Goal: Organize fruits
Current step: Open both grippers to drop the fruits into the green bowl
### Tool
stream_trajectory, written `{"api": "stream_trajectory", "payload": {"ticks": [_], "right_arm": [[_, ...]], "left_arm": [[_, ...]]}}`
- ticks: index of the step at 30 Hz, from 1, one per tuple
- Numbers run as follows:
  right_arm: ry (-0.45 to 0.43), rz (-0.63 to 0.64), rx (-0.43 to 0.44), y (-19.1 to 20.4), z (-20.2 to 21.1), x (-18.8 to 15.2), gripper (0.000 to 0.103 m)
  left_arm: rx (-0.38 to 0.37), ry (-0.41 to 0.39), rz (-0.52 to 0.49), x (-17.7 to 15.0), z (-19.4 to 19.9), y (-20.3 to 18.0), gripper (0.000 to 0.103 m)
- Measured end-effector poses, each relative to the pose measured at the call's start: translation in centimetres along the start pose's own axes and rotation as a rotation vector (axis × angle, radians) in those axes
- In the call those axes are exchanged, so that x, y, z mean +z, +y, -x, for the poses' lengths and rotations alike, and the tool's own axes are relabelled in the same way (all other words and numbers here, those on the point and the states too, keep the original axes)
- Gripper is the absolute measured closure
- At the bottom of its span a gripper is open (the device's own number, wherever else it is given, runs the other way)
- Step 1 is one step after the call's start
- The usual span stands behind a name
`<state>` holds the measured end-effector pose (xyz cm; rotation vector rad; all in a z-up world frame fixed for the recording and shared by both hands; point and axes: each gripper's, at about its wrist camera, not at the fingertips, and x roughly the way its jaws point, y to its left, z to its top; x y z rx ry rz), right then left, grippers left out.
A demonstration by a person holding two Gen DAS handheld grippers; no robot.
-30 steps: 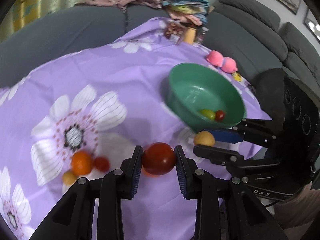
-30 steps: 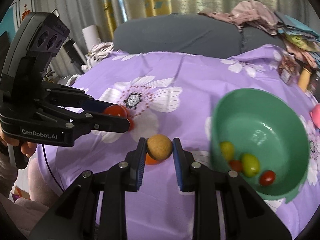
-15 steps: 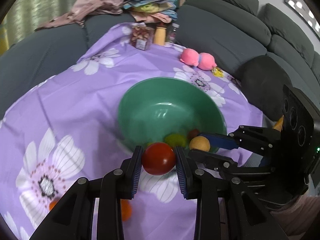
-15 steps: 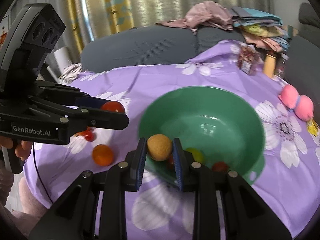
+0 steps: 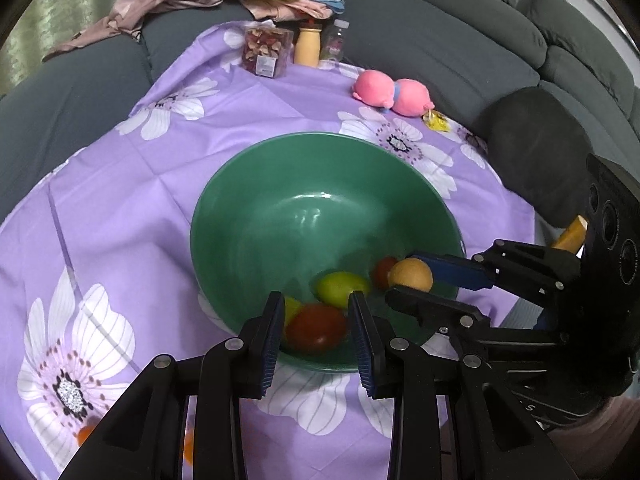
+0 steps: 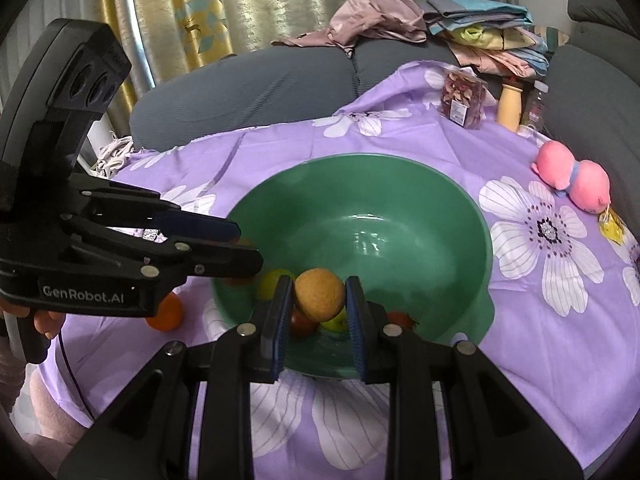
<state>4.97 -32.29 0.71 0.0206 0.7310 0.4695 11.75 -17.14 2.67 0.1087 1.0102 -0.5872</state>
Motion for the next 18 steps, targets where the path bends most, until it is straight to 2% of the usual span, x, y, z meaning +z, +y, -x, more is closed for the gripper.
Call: {"api": "stream_trajectory", "payload": {"ticks": [6, 8, 9, 11, 13, 16, 18], "right_arm": [[0.009, -0.003, -0.011, 0.1, 0.0, 0.0, 0.075], [0.009, -0.011, -0.015, 0.0, 0.0, 0.0, 0.064], [0.009, -0.016, -0.018, -0.1, 0.0, -0.1, 0.062], [0.007, -0.024, -0.023, -0.1, 0.2, -0.1, 0.062], [0.004, -0.031, -0.024, -0.1, 0.4, -0.2, 0.059], [-0.007, -0.035, -0.025, 0.1, 1.0, -0.2, 0.054], [-0.013, -0.04, -0.016, 0.4, 1.3, -0.2, 0.05]], "left_arm": [[0.011, -0.007, 0.023, -0.1, 0.2, 0.5, 0.07], [0.017, -0.011, 0.032, -0.3, 0.5, 0.5, 0.069], [0.019, -0.013, 0.034, -0.5, 0.7, 0.6, 0.067], [0.028, -0.019, 0.043, -0.8, 1.1, 0.8, 0.046], [0.039, -0.029, 0.056, -1.2, 1.7, 1.2, 0.039], [0.06, -0.038, 0.084, -2.2, 2.8, 1.9, 0.035], [0.078, -0.045, 0.103, -2.9, 3.5, 2.3, 0.024]]}}
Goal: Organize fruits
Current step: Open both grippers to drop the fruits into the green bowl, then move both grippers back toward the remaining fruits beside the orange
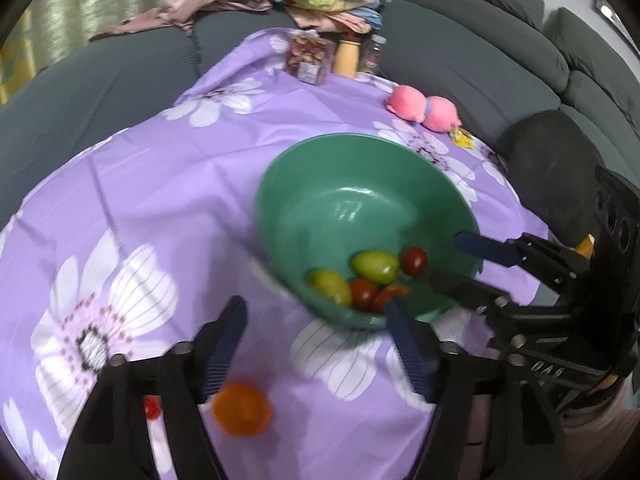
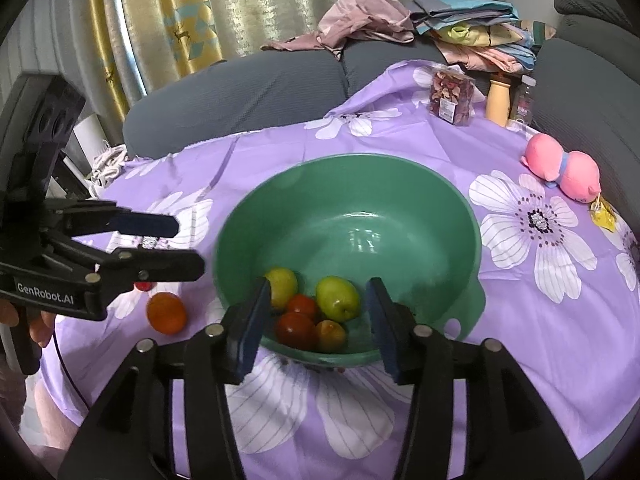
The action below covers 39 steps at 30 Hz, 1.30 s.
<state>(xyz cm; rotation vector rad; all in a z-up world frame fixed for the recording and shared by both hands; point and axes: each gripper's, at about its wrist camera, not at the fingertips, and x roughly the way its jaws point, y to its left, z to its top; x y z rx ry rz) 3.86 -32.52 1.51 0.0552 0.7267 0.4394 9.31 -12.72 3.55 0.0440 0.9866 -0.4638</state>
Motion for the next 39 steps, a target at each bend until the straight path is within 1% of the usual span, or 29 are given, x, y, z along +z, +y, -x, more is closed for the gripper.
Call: {"api": "stream_trajectory", "payload": {"ticks": [1, 2, 10, 15, 19, 26, 31, 39], "right_arm": [[-0.003, -0.002, 0.006, 0.1, 0.2, 0.0, 0.048], [-0.007, 0.0, 0.01, 0.4, 0.4, 0.0, 0.046], [-0.014, 0.045, 0.04, 3.0, 1.3, -0.1, 0.043], [-0.002, 0.088, 0.063, 5.0, 1.7, -0.4, 0.041], [0.022, 0.132, 0.091, 7.1, 1.5, -0.8, 0.038], [0.105, 0.216, 0.149, 11.6, 0.1, -2.4, 0.037], [0.12, 0.254, 0.153, 13.6, 0.2, -2.8, 0.033], [0.132, 0.277, 0.14, 15.0, 0.5, -3.2, 0.033]], "left_arm": [[0.012, -0.006, 0.014, -0.5, 0.5, 0.4, 0.018], [0.021, -0.011, 0.026, -0.9, 0.9, 0.7, 0.017], [0.105, -0.008, 0.115, -4.9, 3.1, 3.7, 0.017], [0.15, 0.008, 0.152, -7.6, 4.1, 5.0, 0.012], [0.156, 0.007, 0.179, -9.5, 4.9, 5.7, 0.01], [0.166, 0.025, 0.198, -12.5, 5.5, 6.5, 0.007], [0.16, 0.024, 0.221, -13.9, 6.0, 7.3, 0.007], [0.145, -0.001, 0.237, -15.0, 6.8, 8.0, 0.007]]}}
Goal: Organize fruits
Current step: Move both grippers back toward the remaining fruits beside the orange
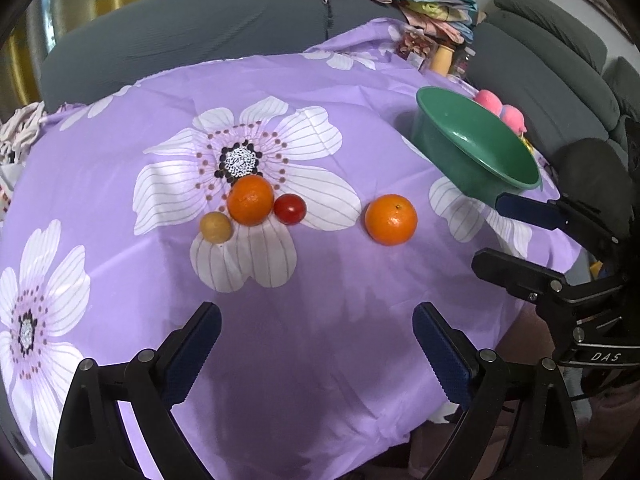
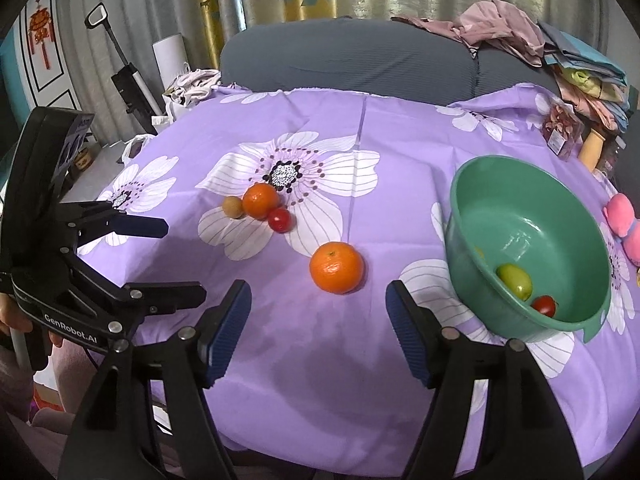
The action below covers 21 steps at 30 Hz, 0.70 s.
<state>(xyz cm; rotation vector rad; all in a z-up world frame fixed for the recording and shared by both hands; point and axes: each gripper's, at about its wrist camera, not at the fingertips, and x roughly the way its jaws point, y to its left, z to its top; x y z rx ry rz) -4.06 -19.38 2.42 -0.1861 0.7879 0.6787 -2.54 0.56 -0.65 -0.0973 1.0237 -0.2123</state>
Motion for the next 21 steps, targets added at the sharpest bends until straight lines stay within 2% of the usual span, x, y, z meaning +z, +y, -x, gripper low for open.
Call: {"api": "stream_trajectory", "payload": {"ticks": [21], "right_arm": [[0.045, 0.012, 0.029, 2.8, -1.8, 0.0, 0.031]], "left_arm": [[-0.026, -0.035, 0.033, -1.5, 1.1, 2.1, 0.007]]}}
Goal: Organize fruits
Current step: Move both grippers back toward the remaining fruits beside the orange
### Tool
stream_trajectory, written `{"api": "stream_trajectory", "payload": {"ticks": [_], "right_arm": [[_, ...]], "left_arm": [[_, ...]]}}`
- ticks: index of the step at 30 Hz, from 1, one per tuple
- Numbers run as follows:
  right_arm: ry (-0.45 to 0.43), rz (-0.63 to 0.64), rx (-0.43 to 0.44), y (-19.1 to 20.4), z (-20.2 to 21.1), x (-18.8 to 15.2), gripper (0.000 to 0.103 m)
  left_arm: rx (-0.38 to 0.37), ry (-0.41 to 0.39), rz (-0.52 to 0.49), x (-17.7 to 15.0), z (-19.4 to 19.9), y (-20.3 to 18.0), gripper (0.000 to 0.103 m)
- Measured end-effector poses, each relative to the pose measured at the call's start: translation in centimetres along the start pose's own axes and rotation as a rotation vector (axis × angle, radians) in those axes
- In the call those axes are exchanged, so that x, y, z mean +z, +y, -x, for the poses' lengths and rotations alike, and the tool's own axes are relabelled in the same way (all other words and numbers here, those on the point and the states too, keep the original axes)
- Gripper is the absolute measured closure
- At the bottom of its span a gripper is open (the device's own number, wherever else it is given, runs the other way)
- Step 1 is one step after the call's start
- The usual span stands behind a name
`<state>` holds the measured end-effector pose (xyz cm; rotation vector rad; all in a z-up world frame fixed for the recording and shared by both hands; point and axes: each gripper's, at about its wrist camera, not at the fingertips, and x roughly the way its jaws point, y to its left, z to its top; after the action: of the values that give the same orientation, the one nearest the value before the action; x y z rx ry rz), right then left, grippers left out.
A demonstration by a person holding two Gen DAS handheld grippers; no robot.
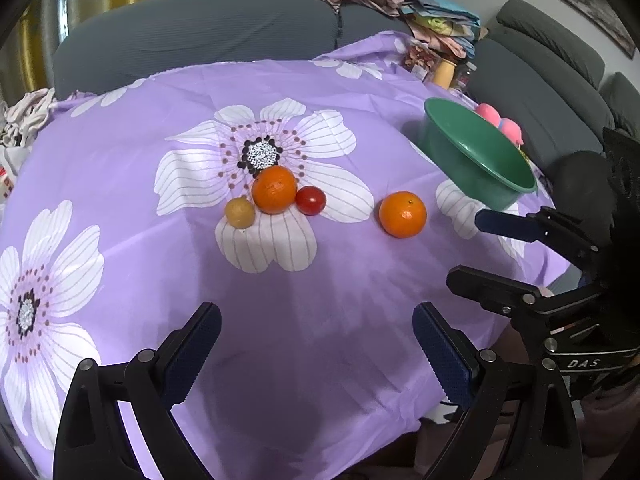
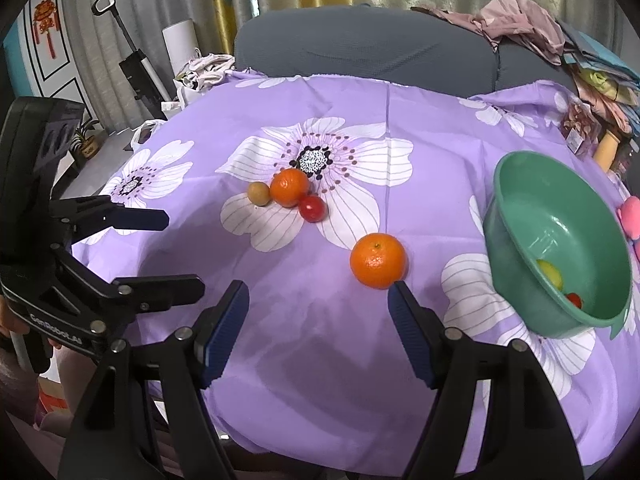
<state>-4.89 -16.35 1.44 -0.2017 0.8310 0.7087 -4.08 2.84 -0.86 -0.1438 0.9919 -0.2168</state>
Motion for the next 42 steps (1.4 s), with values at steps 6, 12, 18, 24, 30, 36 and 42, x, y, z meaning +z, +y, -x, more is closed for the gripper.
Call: {"api": "stream_trajectory", "payload": {"ticks": [6, 12, 18, 24, 30, 36, 42], "right_arm": [[0.014, -0.015, 0.031, 0.0, -0.7, -0.1, 0.03], [0.019, -0.026, 0.047, -0.6, -1.2, -0.1, 0.03], [0.029, -0.029, 0.055, -1.1, -1.8, 0.4, 0.03], [0.039, -0.03, 0.061, -1.5, -2.5, 0.9, 0.03], [0.057, -0.018, 0.067, -1.6, -3.6, 1.7, 0.03], [0.067, -0.001, 0.069, -1.4, -4.4, 2.4, 0.03], [0.08, 0.007, 0.076, -1.5, -5.4, 2.7, 0.03]], "left_arm": [[0.013, -0.002, 0.014, -0.1, 0.2, 0.7, 0.007], [0.017, -0.021, 0.03, 0.1, 0.7, 1.2, 0.007], [0.021, -0.016, 0.04, 0.5, 0.3, 1.7, 0.007], [0.012, -0.025, 0.033, 1.4, 0.2, 1.9, 0.007], [0.003, -0.016, 0.009, 1.9, -0.4, 1.9, 0.007], [-0.001, 0.0, -0.007, 2.9, -1.4, 2.3, 0.007], [-0.005, 0.008, -0.013, 3.4, -1.8, 2.4, 0.007]]}}
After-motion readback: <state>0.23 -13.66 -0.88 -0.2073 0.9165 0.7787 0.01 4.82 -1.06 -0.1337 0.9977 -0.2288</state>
